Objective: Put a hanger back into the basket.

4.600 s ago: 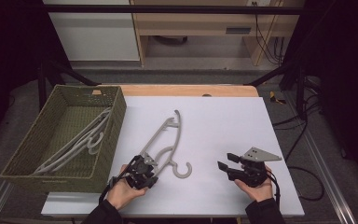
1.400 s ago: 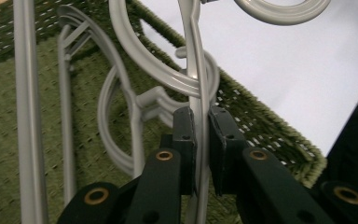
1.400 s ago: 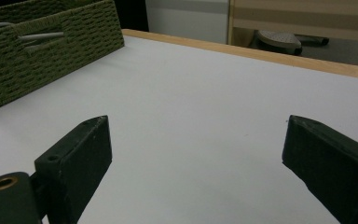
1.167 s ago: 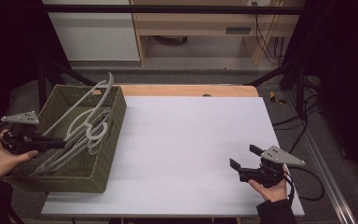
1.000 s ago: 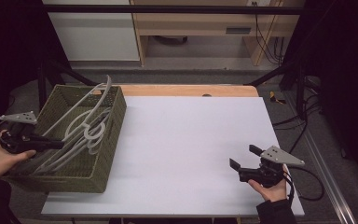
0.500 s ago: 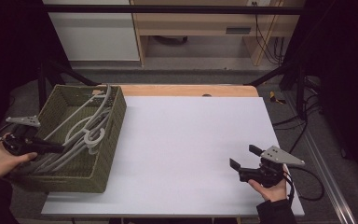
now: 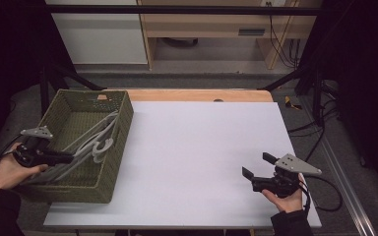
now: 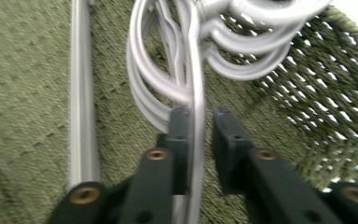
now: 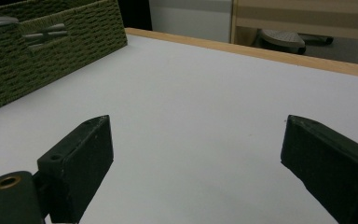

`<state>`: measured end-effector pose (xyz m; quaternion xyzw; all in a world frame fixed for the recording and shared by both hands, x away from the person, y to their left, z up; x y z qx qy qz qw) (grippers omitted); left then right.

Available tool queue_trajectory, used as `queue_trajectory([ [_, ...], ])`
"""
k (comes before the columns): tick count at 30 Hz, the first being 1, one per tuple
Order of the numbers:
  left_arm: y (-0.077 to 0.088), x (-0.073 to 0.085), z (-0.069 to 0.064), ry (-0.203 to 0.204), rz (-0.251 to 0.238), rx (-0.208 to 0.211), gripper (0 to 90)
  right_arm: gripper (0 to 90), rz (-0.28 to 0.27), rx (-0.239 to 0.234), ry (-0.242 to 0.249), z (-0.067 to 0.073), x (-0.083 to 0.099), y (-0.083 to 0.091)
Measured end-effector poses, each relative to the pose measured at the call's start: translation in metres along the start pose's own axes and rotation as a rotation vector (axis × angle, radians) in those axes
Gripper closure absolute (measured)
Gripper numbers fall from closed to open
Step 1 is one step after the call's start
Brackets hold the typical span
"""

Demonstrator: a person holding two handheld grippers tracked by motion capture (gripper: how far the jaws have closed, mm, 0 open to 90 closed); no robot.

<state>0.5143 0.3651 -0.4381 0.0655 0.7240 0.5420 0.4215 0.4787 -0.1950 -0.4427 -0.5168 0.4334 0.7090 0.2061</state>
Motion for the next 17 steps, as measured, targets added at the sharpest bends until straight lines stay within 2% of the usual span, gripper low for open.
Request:
queue_trajectory([
  [1, 0.002, -0.003, -0.003, -0.007, -0.012, -0.008, 65.3, 9.4, -0.002, 0.001, 0.000, 0.000, 0.000, 0.000],
  [4, 0.012, -0.014, -0.014, -0.041, -0.066, -0.031, 59.2, 9.4, -0.006, 0.004, 0.003, -0.001, -0.001, 0.001],
  [5, 0.015, -0.018, -0.018, -0.052, -0.094, -0.040, 57.9, 9.4, -0.009, 0.003, 0.002, 0.000, -0.002, 0.002],
  [7, 0.021, -0.030, -0.028, -0.063, -0.179, -0.067, 50.6, 9.4, -0.017, 0.004, 0.005, 0.000, -0.003, 0.003],
  [10, 0.029, -0.045, -0.045, -0.049, -0.312, -0.101, 35.6, 8.2, -0.028, 0.006, 0.008, -0.001, -0.005, 0.005],
  [13, 0.030, -0.054, -0.065, -0.025, -0.428, -0.100, 20.1, 6.5, -0.036, 0.010, 0.001, -0.001, -0.006, 0.006],
  [16, 0.024, -0.056, -0.084, -0.006, -0.485, -0.114, 9.5, 6.2, -0.039, 0.013, 0.001, -0.002, -0.007, 0.007],
  [17, 0.023, -0.057, -0.091, -0.002, -0.506, -0.109, 9.2, 6.1, -0.042, 0.013, 0.004, -0.002, -0.007, 0.007],
])
Point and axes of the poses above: each handheld gripper's, and its own axes: y roughly backward along the jaws, x roughly out of its underside, z roughly to its left, the point moved 10 cm from there along -y, roughly forward along the jaws, and after that the axes turned 3 degrees about z, right-handed, at the moved point
